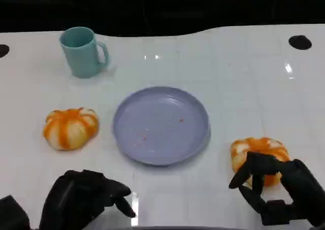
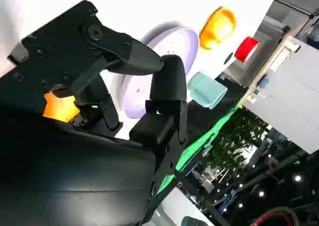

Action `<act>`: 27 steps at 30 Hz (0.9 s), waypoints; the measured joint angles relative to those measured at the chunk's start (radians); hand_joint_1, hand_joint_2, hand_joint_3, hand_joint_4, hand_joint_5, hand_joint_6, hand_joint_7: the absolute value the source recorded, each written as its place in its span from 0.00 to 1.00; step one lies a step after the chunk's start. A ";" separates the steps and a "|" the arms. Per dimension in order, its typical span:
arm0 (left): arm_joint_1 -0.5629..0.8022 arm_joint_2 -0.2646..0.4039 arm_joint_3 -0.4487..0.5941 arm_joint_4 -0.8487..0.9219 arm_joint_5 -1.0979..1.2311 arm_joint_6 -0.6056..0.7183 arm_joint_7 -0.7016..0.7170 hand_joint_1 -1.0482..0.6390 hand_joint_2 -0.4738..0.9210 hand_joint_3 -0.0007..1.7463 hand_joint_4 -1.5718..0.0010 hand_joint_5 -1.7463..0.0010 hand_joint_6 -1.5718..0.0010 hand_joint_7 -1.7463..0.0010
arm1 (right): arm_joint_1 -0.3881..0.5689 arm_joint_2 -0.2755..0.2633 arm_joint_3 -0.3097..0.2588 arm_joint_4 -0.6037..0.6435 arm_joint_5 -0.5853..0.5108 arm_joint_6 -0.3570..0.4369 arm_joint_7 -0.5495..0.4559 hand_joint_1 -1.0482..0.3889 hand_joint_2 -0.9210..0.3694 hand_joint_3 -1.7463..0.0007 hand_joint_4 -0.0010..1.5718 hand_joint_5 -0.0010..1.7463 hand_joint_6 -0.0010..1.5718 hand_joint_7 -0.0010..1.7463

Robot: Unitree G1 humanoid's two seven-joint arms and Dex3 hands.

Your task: Grasp the bread from the table and place it into the plate.

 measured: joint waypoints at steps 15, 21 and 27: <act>0.000 0.000 0.000 0.000 -0.001 0.000 -0.001 0.06 0.98 0.00 0.24 0.45 0.01 0.99 | 0.000 0.000 -0.001 0.000 -0.003 0.000 0.000 0.56 0.37 0.38 0.53 0.99 0.53 0.70; 0.000 0.000 0.000 0.000 -0.002 0.000 -0.001 0.06 0.98 0.00 0.23 0.45 0.00 0.99 | 0.000 0.000 -0.001 0.001 -0.003 0.000 0.000 0.56 0.37 0.38 0.54 0.99 0.53 0.70; 0.000 0.000 0.000 0.000 -0.002 0.000 -0.001 0.05 0.98 0.00 0.22 0.45 0.00 0.99 | 0.000 0.000 -0.001 0.001 -0.003 0.000 0.000 0.56 0.36 0.39 0.54 0.98 0.53 0.67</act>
